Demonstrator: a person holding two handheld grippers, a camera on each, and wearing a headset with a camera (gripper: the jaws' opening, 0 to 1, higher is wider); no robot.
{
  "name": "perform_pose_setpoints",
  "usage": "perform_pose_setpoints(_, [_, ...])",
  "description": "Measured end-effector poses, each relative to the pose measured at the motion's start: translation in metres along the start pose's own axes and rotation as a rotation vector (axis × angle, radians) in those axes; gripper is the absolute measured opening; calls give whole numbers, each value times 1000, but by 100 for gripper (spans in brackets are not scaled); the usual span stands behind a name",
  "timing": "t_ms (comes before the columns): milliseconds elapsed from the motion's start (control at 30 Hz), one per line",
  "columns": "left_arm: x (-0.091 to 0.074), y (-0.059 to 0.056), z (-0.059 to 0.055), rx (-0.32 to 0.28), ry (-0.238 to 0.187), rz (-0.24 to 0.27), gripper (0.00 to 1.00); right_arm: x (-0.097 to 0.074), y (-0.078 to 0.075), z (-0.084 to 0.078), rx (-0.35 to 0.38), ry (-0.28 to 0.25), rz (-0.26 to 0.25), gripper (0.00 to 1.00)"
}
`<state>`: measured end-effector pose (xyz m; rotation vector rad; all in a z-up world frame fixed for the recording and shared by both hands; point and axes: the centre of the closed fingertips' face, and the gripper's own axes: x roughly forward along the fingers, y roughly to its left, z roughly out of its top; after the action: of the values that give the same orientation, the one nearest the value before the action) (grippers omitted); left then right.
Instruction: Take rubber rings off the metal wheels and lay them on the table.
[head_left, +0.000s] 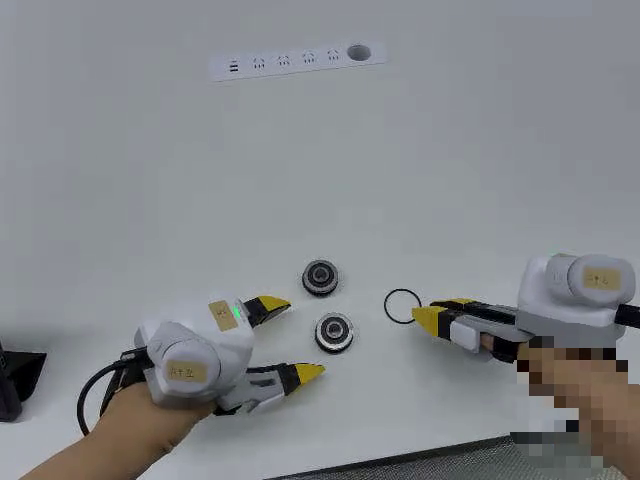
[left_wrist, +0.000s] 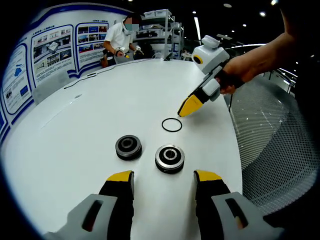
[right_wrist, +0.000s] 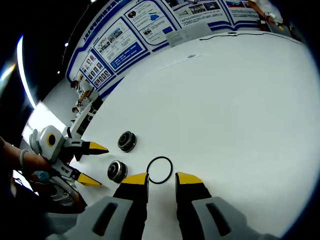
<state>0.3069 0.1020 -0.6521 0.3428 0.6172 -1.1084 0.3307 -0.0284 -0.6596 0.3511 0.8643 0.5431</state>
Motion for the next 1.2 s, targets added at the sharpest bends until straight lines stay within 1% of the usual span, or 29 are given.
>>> perform_pose_setpoints(167, [1,-1,4,0,-9,-5,45,2,13,2,22,-9,46,24])
perform_pose_setpoints(233, [1,-2,6,0,-14,-8,42,4,17,2,26,-10,59,24])
perform_pose_setpoints(333, [2,-4,10,5,-19,-14,38,7,26,0,24,-5,80,24])
perform_pose_setpoints(433, [4,-7,12,14,-20,-23,33,10,36,-4,33,5,112,24])
perform_pose_setpoints(533, [6,-8,14,15,-22,-27,31,13,44,-6,40,12,136,24])
perform_pose_setpoints(633, [8,-10,16,23,-25,-32,26,15,51,-7,44,12,154,24])
perform_pose_setpoints(700, [10,-12,18,32,-25,-34,25,17,56,-9,46,19,166,24])
perform_pose_setpoints(800, [12,-13,21,38,-27,-37,24,20,61,-12,38,30,176,24])
perform_pose_setpoints(933, [16,-12,22,41,-24,-37,23,21,65,-14,38,36,187,24])
perform_pose_setpoints(1200, [21,-11,20,54,1,-33,18,23,67,-17,45,43,197,23])
